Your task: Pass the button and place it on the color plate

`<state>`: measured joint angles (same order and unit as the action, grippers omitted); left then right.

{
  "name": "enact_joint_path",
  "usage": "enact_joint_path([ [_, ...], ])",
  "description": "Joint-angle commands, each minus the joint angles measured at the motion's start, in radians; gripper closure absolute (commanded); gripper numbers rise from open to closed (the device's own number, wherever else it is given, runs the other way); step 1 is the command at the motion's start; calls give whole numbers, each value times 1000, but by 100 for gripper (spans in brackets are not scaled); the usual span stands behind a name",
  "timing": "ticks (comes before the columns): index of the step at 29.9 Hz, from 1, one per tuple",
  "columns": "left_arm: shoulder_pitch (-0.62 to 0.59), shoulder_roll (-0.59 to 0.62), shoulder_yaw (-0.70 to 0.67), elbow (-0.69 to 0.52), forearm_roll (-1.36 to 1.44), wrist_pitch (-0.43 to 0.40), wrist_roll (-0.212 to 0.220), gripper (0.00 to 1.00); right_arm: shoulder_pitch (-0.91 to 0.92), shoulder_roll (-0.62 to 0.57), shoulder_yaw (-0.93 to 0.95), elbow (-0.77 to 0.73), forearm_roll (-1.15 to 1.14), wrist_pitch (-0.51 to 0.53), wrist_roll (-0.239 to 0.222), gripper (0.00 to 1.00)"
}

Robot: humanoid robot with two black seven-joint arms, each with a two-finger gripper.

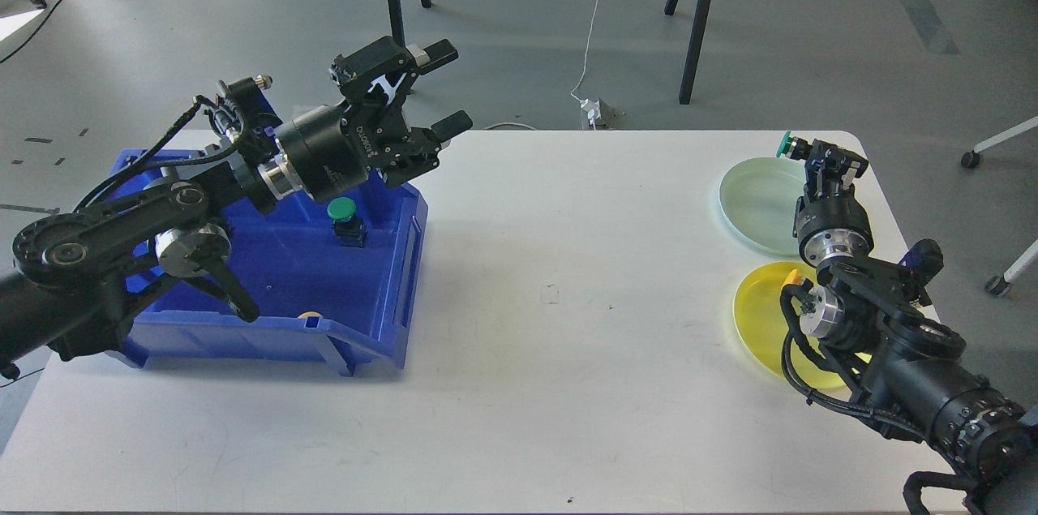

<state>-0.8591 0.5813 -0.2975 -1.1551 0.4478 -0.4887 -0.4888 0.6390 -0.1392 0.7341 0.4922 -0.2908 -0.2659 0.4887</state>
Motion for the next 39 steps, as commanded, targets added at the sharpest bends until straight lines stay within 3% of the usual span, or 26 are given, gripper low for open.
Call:
enact_joint_path([
  [1,0,0,0,0,-1,0,0,5,7,23,-1,-36,7,-1,-50,84],
  [9,0,0,0,0,-1,0,0,5,7,35,-1,-56,70,-1,-163,83],
  [15,0,0,0,0,-1,0,0,5,7,35,-2,-76,85,-1,-167,78],
  [17,0,0,0,0,-1,0,0,5,7,35,2,-76,87,-3,-168,71],
  [25,0,0,0,0,-3,0,0,5,8,35,4,-73,133,-4,-162,26],
  [34,2,-1,-2,0,-30,0,0,4,30,38,5,-47,134,5,-150,5],
  [39,2,0,-5,12,-139,0,0,2,62,-2,4,178,133,7,-151,2],
])
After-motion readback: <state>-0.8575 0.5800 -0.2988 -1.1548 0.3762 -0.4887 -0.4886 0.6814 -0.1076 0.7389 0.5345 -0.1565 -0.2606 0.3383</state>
